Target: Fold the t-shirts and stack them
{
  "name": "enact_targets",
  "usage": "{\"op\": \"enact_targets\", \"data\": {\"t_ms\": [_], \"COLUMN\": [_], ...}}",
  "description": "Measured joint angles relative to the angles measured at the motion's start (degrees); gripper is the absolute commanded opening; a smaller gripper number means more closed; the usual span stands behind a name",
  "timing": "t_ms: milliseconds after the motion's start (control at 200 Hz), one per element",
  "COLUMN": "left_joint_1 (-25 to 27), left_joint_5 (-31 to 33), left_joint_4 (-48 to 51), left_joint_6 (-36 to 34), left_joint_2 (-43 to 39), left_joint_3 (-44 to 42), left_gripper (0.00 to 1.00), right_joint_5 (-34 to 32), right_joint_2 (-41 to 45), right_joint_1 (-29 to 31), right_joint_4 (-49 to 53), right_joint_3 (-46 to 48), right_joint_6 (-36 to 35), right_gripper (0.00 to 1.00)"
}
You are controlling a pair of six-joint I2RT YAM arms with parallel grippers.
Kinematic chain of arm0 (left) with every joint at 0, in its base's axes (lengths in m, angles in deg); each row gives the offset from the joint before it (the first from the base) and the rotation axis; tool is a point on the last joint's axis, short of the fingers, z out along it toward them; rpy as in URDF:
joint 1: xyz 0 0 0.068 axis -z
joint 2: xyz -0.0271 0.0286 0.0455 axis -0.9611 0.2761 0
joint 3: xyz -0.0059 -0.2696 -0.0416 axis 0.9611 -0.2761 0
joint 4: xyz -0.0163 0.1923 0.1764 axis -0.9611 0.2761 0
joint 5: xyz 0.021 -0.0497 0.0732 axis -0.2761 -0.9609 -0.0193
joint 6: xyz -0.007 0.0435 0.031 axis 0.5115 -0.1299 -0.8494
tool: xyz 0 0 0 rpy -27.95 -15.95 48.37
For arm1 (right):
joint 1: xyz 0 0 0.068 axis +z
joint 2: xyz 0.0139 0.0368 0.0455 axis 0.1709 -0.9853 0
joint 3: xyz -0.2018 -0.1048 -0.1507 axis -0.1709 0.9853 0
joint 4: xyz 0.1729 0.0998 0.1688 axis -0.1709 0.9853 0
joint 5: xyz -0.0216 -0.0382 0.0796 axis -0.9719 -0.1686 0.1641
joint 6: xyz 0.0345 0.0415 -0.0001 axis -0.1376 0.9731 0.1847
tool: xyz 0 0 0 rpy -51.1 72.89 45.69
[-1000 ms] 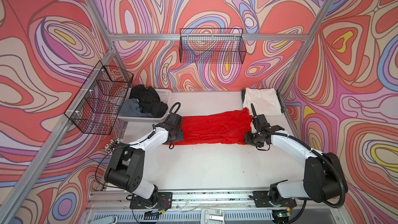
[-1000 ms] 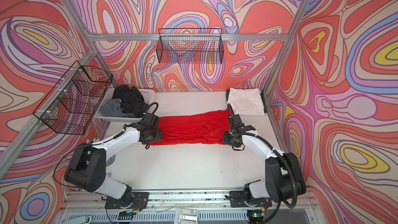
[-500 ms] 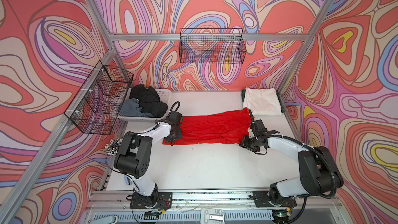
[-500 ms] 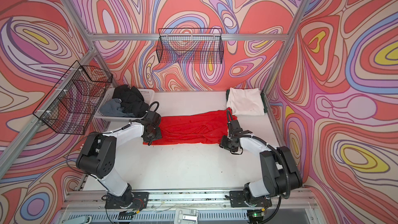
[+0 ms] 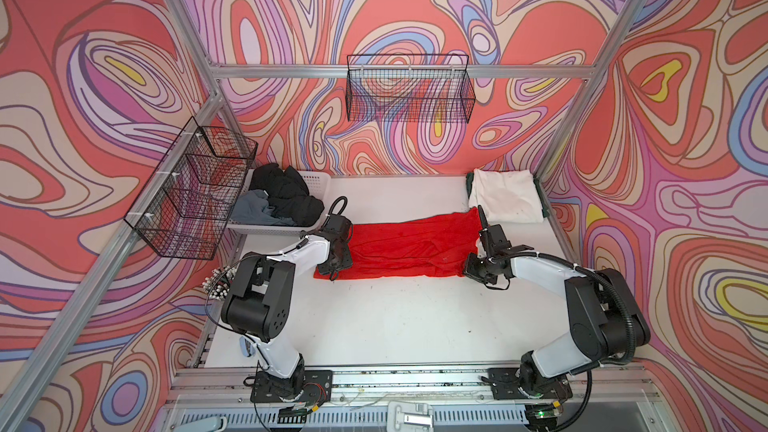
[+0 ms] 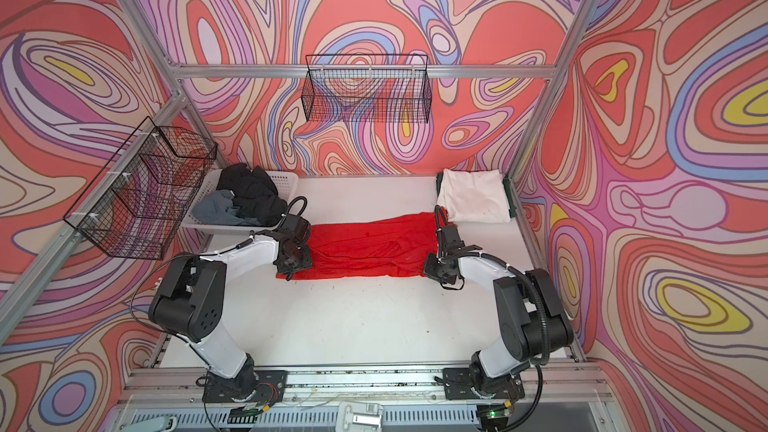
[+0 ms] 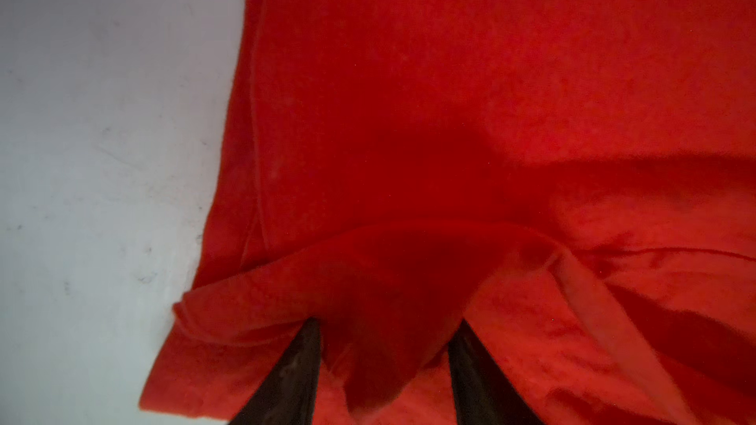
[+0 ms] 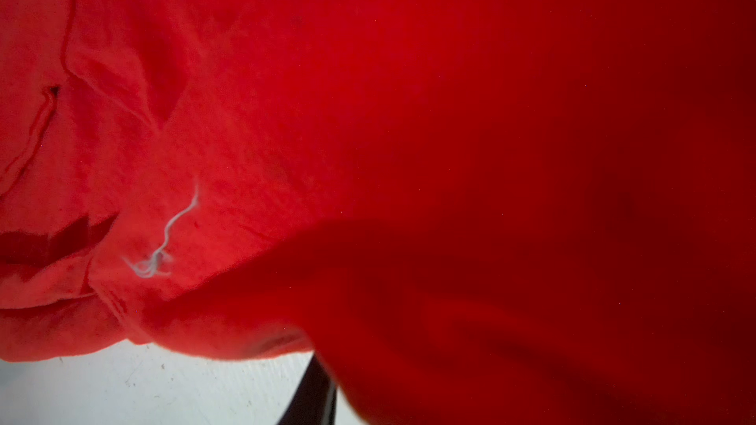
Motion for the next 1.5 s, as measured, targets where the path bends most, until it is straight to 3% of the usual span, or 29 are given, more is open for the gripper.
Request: {"op": "enact_targets", "data": {"t_ms": [130,781,992,1122,1497], "left_joint_1": [-0.31,-0.35,-0.63,-0.94,-1.92], "left_joint_5": [-0.02,-0.37,-0.59,-0.68,-0.81], "left_joint_4": [-0.02,-0.02,-0.04,-0.07,-0.35], "left_joint_6": [0.00,0.00,0.00,0.00,0.00], "left_joint_2": [0.00,0.00,0.00,0.00,0.00], "left_joint_3": [0.00,0.00,0.00,0.00,0.00], "left_gripper": [0.50,0.52,0.53,0.53,0.52], "right_joint_5": [-0.55,-0.52,-0.59,-1.73,-4.59], "right_joint_2": [0.02,-0.59,-2.45,-2.54,-4.98], "right_joint_1": [0.00,0.00,0.02,0.02,0.02], "right_joint_4": [1.46,3.78,3.69,3.72,5.70], "right_joint_3": [-1.05,-5.05,-5.35,-5.35,-13.11], "right_joint_6": [-0.11,-0.37,-0.42,-0.48,-1.31], "right_gripper": [0.27,0.35,0.23,0.00,0.00]}}
